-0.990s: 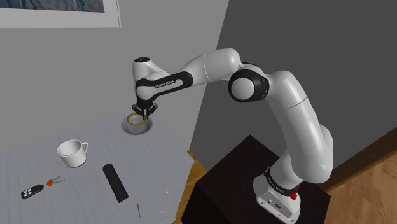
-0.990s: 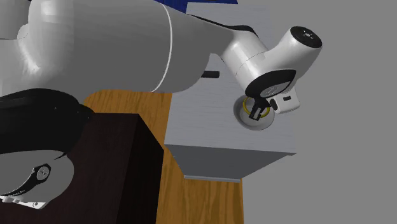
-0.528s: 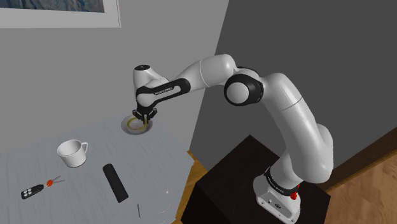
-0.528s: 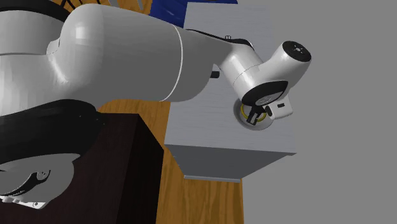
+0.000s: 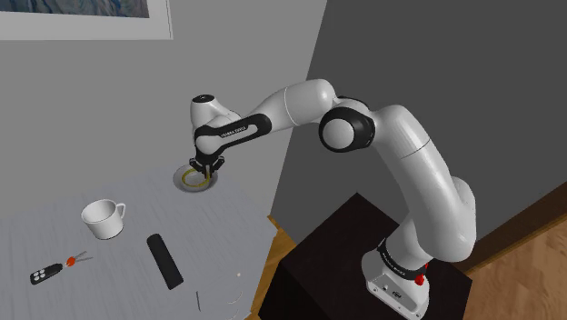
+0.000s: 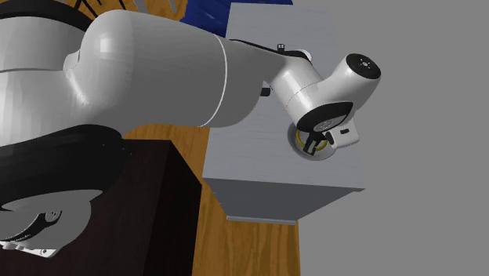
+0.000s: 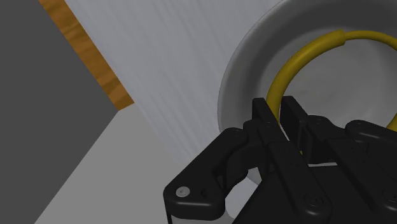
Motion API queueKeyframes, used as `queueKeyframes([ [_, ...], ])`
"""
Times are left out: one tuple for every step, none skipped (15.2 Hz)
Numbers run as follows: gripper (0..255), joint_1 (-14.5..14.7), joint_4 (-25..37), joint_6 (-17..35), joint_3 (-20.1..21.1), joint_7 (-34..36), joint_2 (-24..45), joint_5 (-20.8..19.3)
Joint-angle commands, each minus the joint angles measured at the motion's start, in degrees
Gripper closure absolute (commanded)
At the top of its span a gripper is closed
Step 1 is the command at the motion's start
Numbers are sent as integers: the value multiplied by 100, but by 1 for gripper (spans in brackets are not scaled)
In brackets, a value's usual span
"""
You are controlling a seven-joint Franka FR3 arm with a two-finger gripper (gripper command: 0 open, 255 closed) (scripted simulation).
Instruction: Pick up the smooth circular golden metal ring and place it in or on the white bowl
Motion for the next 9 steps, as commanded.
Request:
queueKeyframes([
  [0,0,0,0,0,0,0,0],
  [0,0,0,0,0,0,0,0],
  [0,0,-1,1,0,0,-1,0],
  [0,0,-1,1,0,0,0,0],
  [0,0,-1,1,0,0,0,0],
  [0,0,-1,1,0,0,-1,0],
  [0,-12,-31,-99,18,-6,-130,16],
  [0,-23,-51,-203,36,-13,-254,33],
  [0,-33,-61,-311,53,-20,-372,50],
])
